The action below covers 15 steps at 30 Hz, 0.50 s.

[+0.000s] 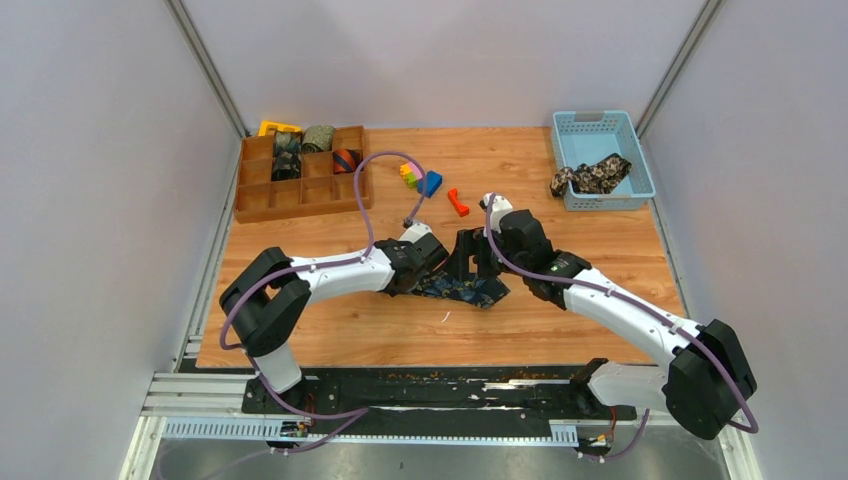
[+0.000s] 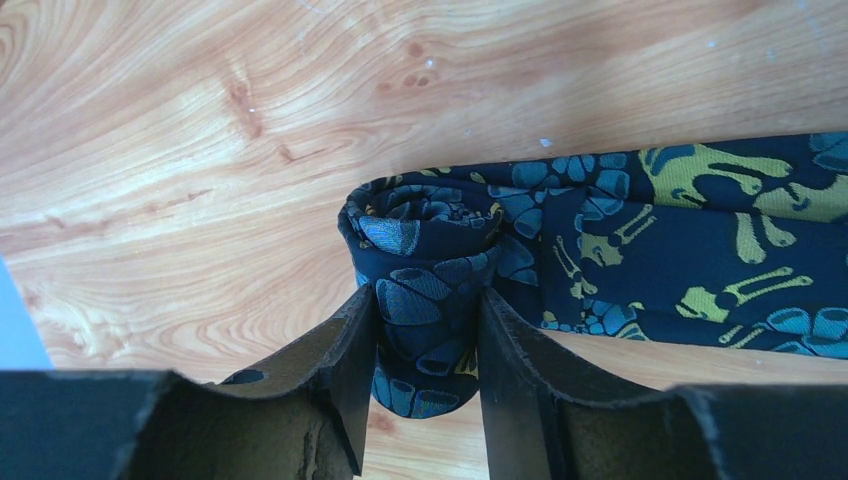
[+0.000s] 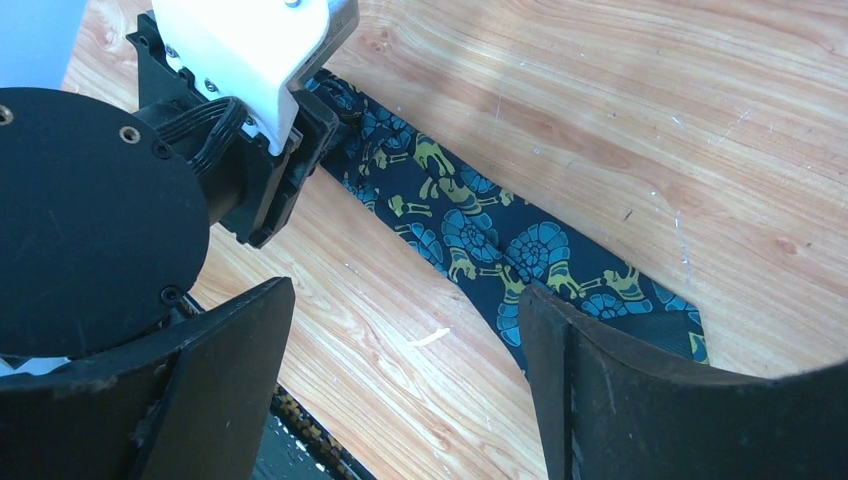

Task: Roll the ties
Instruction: Roll the tie at the center of the board.

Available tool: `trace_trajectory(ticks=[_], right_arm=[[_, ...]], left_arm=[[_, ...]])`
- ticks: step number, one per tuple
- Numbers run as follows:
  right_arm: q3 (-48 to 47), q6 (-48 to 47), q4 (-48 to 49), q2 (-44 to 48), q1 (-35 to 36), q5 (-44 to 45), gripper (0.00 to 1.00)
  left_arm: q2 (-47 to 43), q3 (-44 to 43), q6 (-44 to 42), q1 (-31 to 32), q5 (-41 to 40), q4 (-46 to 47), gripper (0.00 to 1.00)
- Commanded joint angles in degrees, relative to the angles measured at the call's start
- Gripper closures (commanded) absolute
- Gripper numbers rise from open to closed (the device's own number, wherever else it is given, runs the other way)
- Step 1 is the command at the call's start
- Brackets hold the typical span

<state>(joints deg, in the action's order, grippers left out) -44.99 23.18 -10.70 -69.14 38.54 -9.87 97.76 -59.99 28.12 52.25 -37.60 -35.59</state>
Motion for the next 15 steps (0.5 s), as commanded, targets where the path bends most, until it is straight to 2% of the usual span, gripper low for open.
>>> trace_trajectory(ticks=[1, 5, 15], right_arm=[[-0.1, -0.6, -0.6, 1.6, -0.2, 0.8, 0.16], [-0.1, -0.2, -0.4, 1.9, -0.2, 0.9, 0.16], [0.1, 2.2, 1.3, 0.4, -0.2, -0.1, 0.16]], left_arm=[[0.9, -2.1, 3.2, 0.7, 4.3, 0.6, 0.5], [0.0, -2.8, 3.4, 0.7, 7.1, 0.9, 0.44], [-2.8, -2.7, 3.7, 0.7, 14.0, 4.4, 0.41]])
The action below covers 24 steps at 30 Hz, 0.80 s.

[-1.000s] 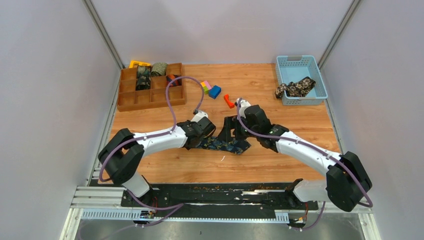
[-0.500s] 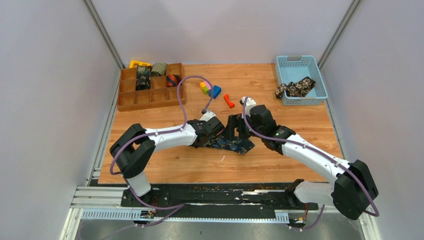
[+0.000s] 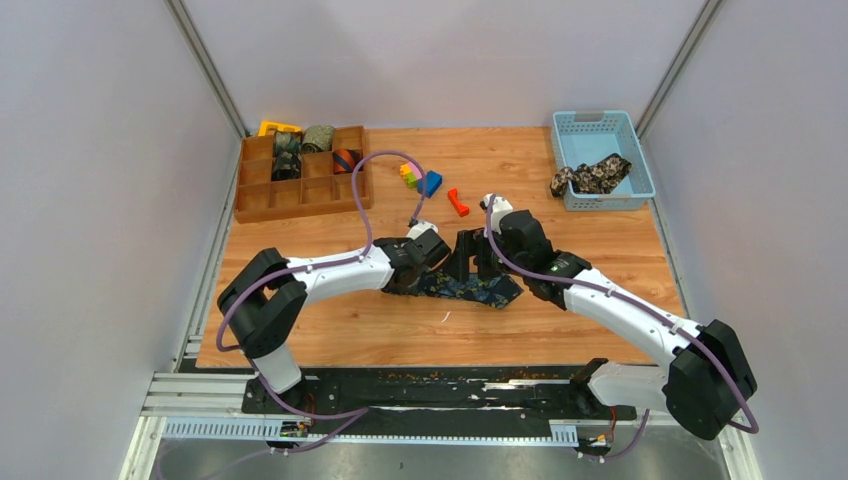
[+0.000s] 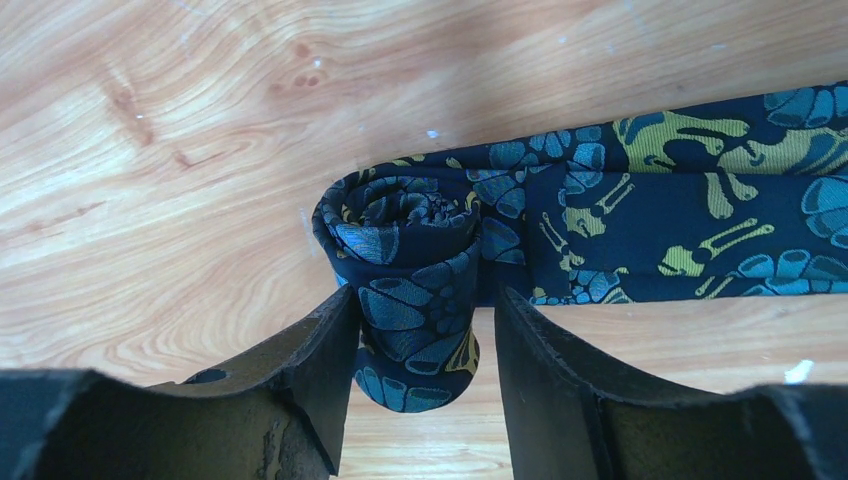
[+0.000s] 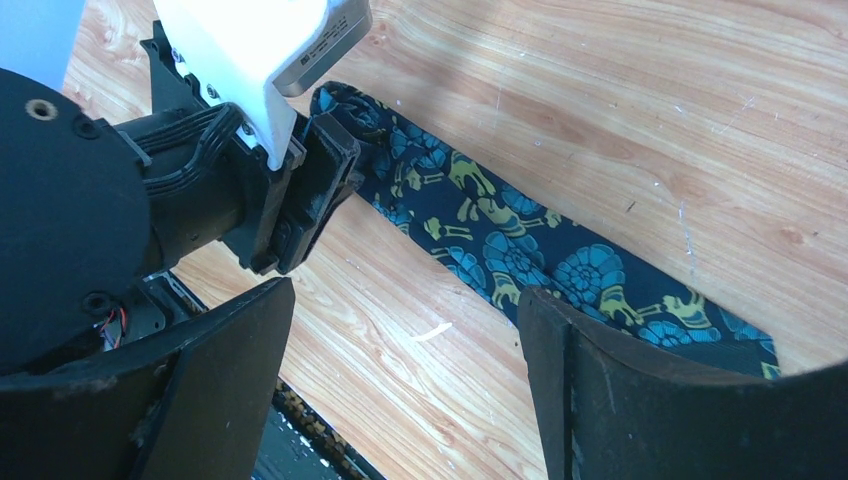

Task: Roll the ties
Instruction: Roll the tie at the center of the board.

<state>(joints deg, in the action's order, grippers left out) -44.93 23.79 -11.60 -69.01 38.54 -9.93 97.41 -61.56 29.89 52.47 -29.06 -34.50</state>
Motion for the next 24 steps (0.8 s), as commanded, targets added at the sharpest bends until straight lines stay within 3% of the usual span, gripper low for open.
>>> trace_trajectory(ticks=[1, 14, 24], right_arm=[[0.0, 1.7, 2.3, 0.1, -0.2, -0.1, 0.16], [1.6, 4.3, 3.9, -2.3, -0.2, 2.1, 0.17], [3.5, 7.8, 7.8, -9.2, -0.4, 0.4, 0.31]], left_arm=[[-2.5, -1.1, 2.0, 0.4, 6.0, 3.7, 0.41], [-3.7, -3.6, 3.5, 0.5, 11.4, 4.7, 0.41], [-4.4, -4.7, 4.1, 0.4, 14.6, 5.1, 0.4]])
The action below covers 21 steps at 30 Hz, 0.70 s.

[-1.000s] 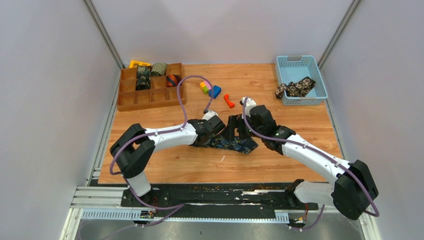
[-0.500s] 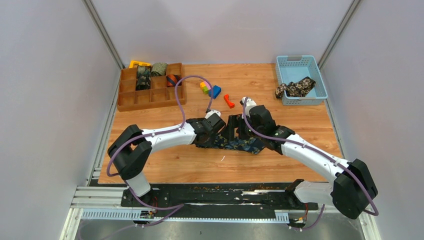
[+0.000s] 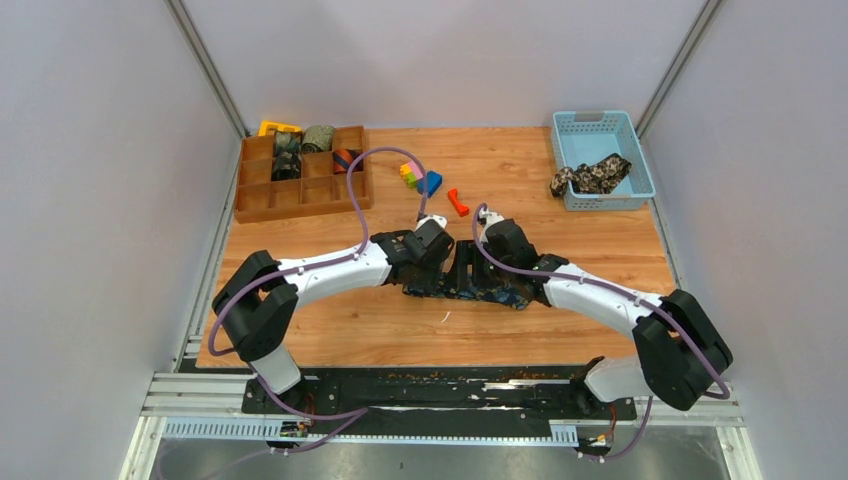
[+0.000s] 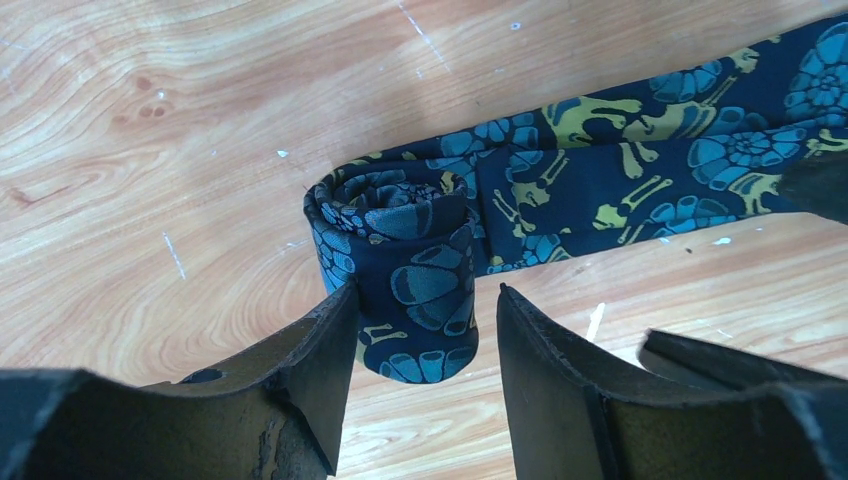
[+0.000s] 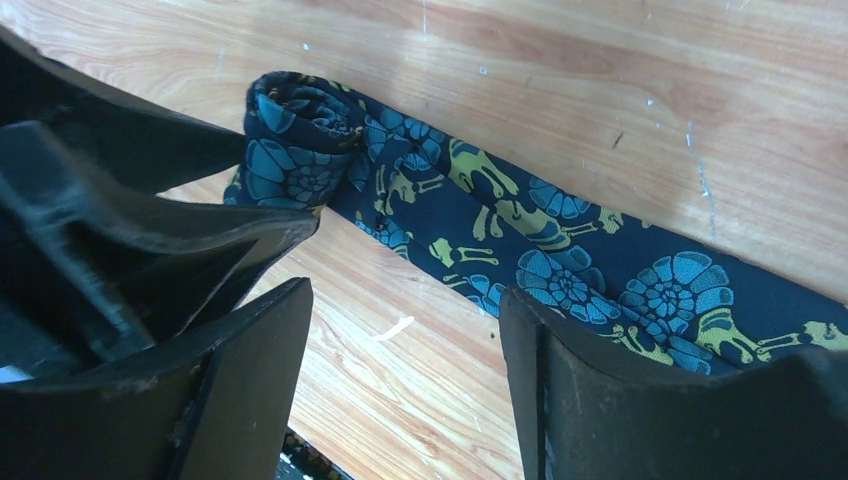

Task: Roll the ties
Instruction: Roll the tie at the center of the board.

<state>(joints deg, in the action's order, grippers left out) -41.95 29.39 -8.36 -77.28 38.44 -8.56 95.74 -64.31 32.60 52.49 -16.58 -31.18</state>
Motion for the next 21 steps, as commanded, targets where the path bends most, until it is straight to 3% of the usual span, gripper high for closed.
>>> trace_trajectory(ticks=[1, 14, 21], right_arm=[[0.5, 2.2, 4.7, -1.0, -0.3, -1.0, 0.31], [-0.2, 1.1, 3.2, -0.3, -0.9, -0.8, 0.33], [-2.0, 0.4, 2.1, -0.6, -1.6, -1.2, 0.34]], left_arm=[[-2.8, -1.9, 1.3, 0.4, 2.8, 2.2, 0.4], [-2.2, 0.5, 1.5, 0.1, 11.5, 12.1, 0.4], [-5.3, 2.0, 1.2, -0.6, 9.4, 11.9, 0.4]])
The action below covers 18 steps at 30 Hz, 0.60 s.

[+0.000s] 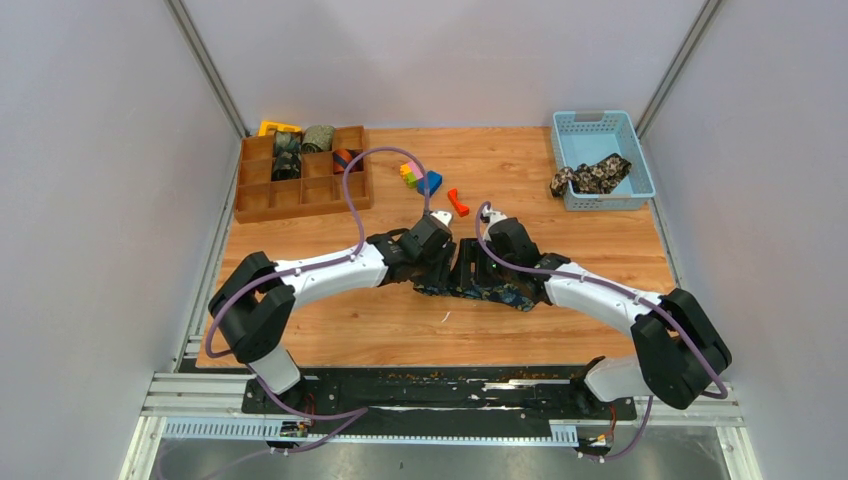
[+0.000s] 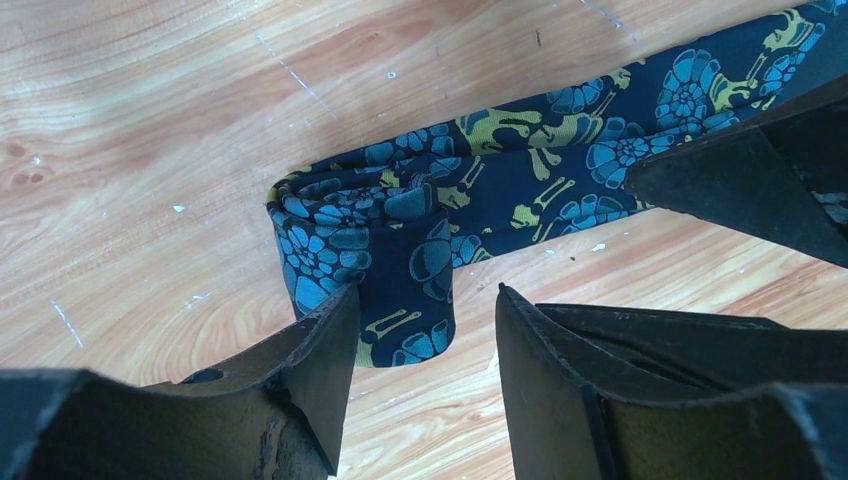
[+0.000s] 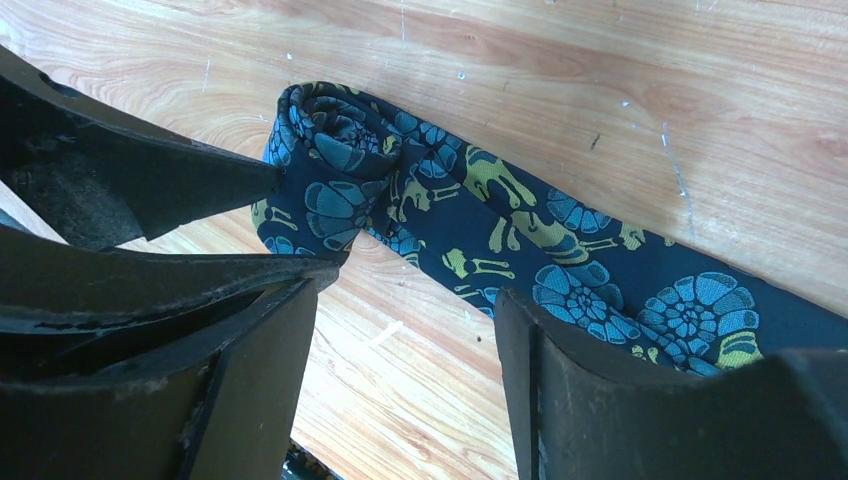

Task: Roll the ties
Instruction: Roll the tie at the center of the board.

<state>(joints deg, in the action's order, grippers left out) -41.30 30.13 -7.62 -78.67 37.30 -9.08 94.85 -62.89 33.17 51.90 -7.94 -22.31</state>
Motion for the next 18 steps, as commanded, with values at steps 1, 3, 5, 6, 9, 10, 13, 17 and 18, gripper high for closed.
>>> trace_trajectory(ticks=[1, 3, 5, 6, 9, 10, 13, 17, 18], right_arm=[[-3.1, -0.5, 1.2, 0.5, -0.7, -0.9, 0.34], [-4.4, -0.6, 1.0, -0.1, -0.9, -1.7, 0.34], [-5.8, -0.8, 0.8, -1.2, -1.0, -2.7, 0.35], [-6.7, -0.8, 0.3, -1.7, -1.0, -3.2, 0.35], [-8.3, -0.9, -0.1, -3.1, -1.2, -4.0, 0.37], [-8.7, -0.9, -0.1, -3.5, -1.2, -4.2, 0.37], [-9.7, -0.2, 0.2, -4.4, -1.2, -5.7, 0.39], [-10.9, 0.3, 1.0, -5.8, -0.9, -9.2, 0.42], [-11.3, 0.4, 1.0, -6.1, -0.6, -9.6, 0.43]], left_arm=[[-4.9, 0.7, 0.4, -0.2, 0.2, 2.8, 0.4], [-5.7, 1.0, 0.0, -0.5, -0.5, 2.2, 0.4], [-6.3, 1.2, -0.2, -0.8, -0.7, 1.8, 0.4], [-6.5, 1.4, -0.3, -1.0, -0.8, 1.7, 0.4], [-7.4, 1.9, -0.4, -1.2, -0.7, 1.7, 0.39], [-7.6, 2.1, -0.4, -1.3, -0.7, 1.7, 0.39], [-9.3, 2.7, -0.7, -2.1, -1.0, 1.2, 0.39], [-13.9, 5.2, -1.5, -4.5, -1.7, 0.1, 0.39], [-15.3, 6.4, -1.9, -5.4, -1.7, 0.1, 0.4]])
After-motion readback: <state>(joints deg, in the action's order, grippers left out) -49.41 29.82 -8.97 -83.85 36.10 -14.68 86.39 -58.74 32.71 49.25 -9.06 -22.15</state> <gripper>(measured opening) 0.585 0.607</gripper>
